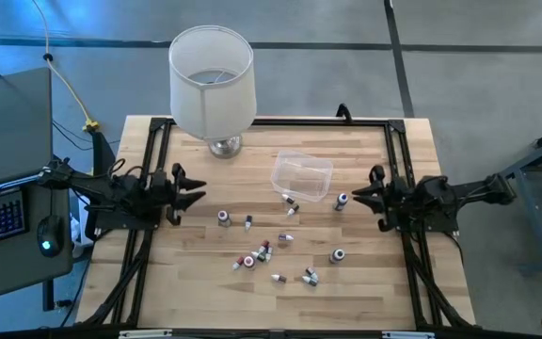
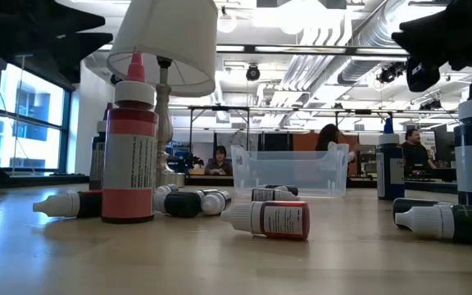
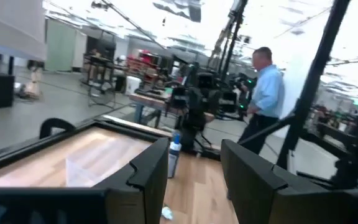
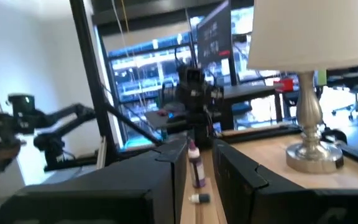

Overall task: Pick & Place food coloring
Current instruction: Put the large blue food coloring bottle into the transparent bin

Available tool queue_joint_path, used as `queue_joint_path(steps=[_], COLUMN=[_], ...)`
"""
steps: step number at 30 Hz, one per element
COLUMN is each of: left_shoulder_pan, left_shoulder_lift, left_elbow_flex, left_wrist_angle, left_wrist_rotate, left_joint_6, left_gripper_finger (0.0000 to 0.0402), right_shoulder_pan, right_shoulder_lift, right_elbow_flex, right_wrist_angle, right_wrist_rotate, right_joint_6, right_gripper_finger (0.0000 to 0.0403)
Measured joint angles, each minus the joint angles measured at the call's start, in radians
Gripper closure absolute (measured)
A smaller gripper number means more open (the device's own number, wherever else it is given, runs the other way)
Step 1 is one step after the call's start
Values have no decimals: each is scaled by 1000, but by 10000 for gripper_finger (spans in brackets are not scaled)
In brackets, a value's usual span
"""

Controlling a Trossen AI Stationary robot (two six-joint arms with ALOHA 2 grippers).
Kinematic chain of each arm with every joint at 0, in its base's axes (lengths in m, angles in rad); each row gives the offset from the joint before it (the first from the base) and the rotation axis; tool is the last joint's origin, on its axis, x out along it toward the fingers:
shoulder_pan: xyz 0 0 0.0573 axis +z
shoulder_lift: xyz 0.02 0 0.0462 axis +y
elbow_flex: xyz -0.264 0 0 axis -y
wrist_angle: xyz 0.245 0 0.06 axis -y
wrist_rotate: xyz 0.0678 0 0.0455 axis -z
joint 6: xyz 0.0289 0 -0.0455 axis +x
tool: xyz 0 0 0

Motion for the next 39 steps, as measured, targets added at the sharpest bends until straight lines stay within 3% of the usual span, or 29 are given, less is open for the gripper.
queue_joint_path(steps=[11,26,39], left_shoulder_pan=[0,0,0], left_shoulder_lift=[1,1,1], left_elbow_flex=[3,5,5], left_wrist_angle=[-9,-15,-40], left_wrist_rotate=[-13,-16,-16], left_joint_6=[0,0,0], left_gripper_finger=[255,255,255], right_shoulder_pan=[-2,-2,-1], right_shoulder_lift=[211,373,372], right_elbow_flex=[3,9,4], right_wrist_angle=[-166,-114,-49], right_wrist_rotate=[263,225,221], right_joint_6=[58,128,-26], right_gripper_finger=[331,331,331])
